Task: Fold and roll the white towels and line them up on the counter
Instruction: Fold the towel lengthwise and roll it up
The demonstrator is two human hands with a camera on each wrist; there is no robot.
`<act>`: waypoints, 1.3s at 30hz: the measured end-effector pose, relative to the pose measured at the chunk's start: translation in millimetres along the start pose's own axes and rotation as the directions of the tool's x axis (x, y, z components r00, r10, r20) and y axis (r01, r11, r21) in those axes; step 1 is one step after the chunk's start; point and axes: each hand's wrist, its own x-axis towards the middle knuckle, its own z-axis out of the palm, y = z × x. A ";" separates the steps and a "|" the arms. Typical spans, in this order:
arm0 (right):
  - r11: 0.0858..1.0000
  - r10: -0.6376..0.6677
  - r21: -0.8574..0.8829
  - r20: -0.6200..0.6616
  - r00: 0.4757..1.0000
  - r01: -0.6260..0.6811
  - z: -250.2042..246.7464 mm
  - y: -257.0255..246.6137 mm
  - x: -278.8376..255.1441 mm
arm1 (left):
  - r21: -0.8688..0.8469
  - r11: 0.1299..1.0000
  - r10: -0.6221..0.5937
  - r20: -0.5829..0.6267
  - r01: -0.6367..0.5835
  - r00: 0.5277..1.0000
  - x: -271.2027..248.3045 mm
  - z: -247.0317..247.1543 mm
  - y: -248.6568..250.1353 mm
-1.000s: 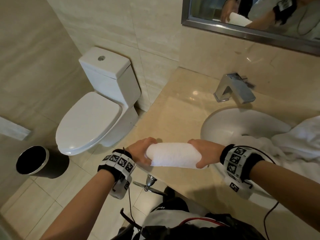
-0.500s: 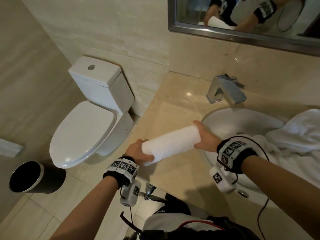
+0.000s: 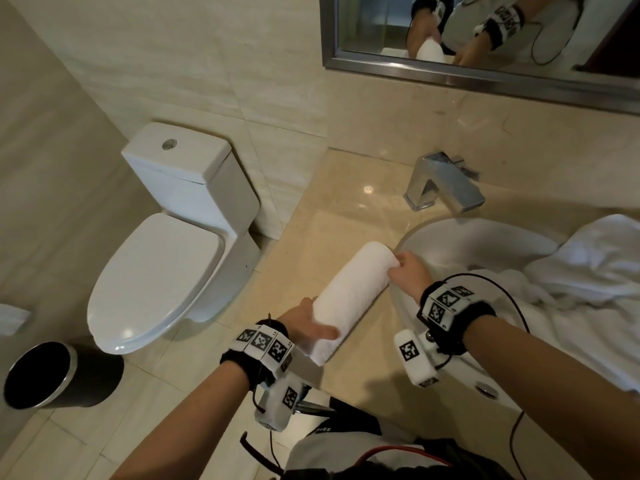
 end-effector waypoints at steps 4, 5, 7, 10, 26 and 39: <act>0.984 0.075 0.152 0.098 0.992 -0.089 6.4 -3.3 1.6 | -0.019 0.998 0.065 0.008 -0.065 0.998 0.9 10.8 8.2; 0.968 0.088 0.226 0.122 0.989 -0.114 5.9 -6.2 0.2 | -0.039 0.996 0.075 0.008 -0.074 0.997 2.9 12.7 9.4; 0.941 0.119 0.302 0.119 0.986 -0.151 5.4 -9.7 3.2 | -0.072 0.993 0.098 -0.012 -0.098 0.995 4.8 14.2 12.8; 0.955 0.170 0.234 0.083 0.982 -0.185 6.8 -6.7 9.8 | -0.075 0.991 0.102 -0.065 -0.107 0.993 11.1 12.7 17.8; 0.856 0.248 0.444 0.098 0.964 -0.265 -39.1 4.4 -2.8 | -0.538 0.818 0.018 -0.329 -0.203 0.944 86.3 -67.3 78.7; 0.723 0.347 0.619 0.058 0.936 -0.306 -63.2 25.1 -7.0 | -0.250 0.944 0.054 -0.525 -0.214 0.850 87.5 -76.8 80.0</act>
